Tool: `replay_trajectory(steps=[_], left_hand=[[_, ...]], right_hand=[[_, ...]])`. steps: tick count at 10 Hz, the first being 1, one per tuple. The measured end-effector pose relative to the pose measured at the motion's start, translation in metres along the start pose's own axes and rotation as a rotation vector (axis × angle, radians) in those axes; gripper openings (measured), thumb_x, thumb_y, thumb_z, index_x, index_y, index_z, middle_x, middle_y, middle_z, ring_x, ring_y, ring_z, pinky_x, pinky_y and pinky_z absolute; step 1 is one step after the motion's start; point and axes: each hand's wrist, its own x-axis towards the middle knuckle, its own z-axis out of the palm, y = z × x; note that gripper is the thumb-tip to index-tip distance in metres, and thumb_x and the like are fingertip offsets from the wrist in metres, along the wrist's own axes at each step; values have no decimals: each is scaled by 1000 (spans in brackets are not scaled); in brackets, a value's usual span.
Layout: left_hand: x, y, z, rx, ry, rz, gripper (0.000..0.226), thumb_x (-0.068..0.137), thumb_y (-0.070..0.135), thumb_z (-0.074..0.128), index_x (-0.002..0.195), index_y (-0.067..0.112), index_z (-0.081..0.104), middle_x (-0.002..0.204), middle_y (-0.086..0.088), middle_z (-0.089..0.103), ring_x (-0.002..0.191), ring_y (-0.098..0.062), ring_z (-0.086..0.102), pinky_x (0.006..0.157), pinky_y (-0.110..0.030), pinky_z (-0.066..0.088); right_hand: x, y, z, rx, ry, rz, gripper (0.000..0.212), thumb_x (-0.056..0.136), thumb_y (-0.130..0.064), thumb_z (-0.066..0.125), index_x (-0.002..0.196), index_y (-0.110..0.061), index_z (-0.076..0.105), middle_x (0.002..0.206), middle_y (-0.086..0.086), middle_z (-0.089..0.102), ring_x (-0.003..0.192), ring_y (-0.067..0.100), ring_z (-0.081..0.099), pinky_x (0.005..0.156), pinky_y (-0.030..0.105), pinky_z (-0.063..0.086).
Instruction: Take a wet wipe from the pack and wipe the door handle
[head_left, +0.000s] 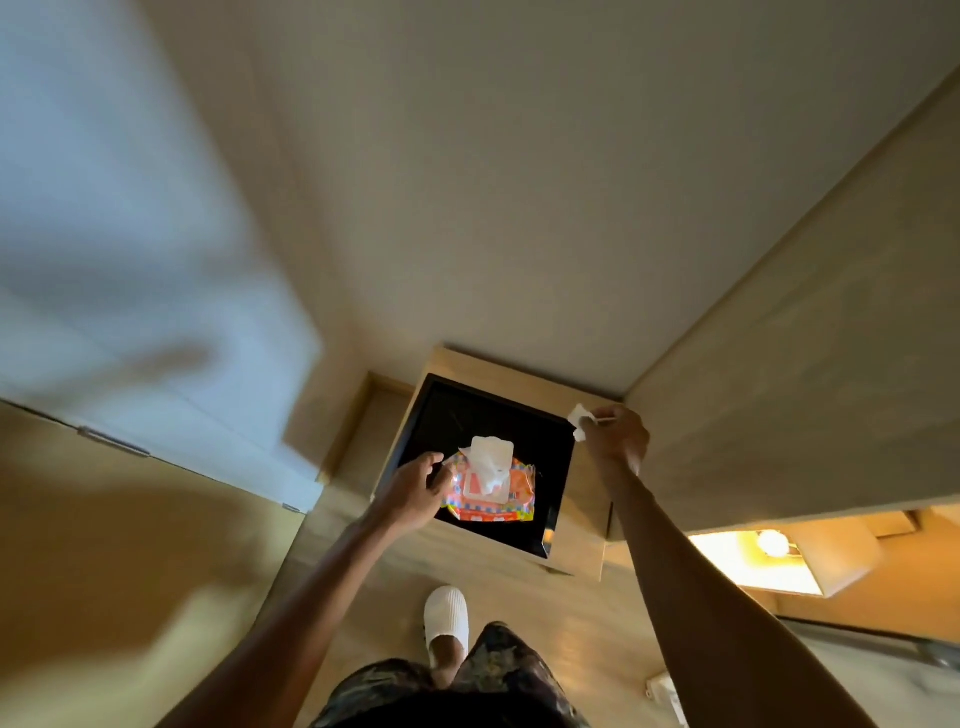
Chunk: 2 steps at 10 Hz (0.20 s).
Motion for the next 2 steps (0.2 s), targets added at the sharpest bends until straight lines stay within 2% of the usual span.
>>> replay_trajectory(steps=[1,2], left_hand=[[9,3,-4,3,-17,14,53,96,44,39,140,13,40,142,-14,48,127,-23,51,91,-27,45],[16,9,-10,-11,-13,9,53,96,44,39,140,14,39,142,-14,48,124,-23,53,82,-24,44]], right_hand=[[14,-2,4,-65,-32,39,27,79,-24,65,105,-16,68,109,9,69,101,28,64,77,26,46],[18,4,8,-69,-3,37,27,81,-23,58,106,-17,68,112,9,69,104,29,63,84,31,49]])
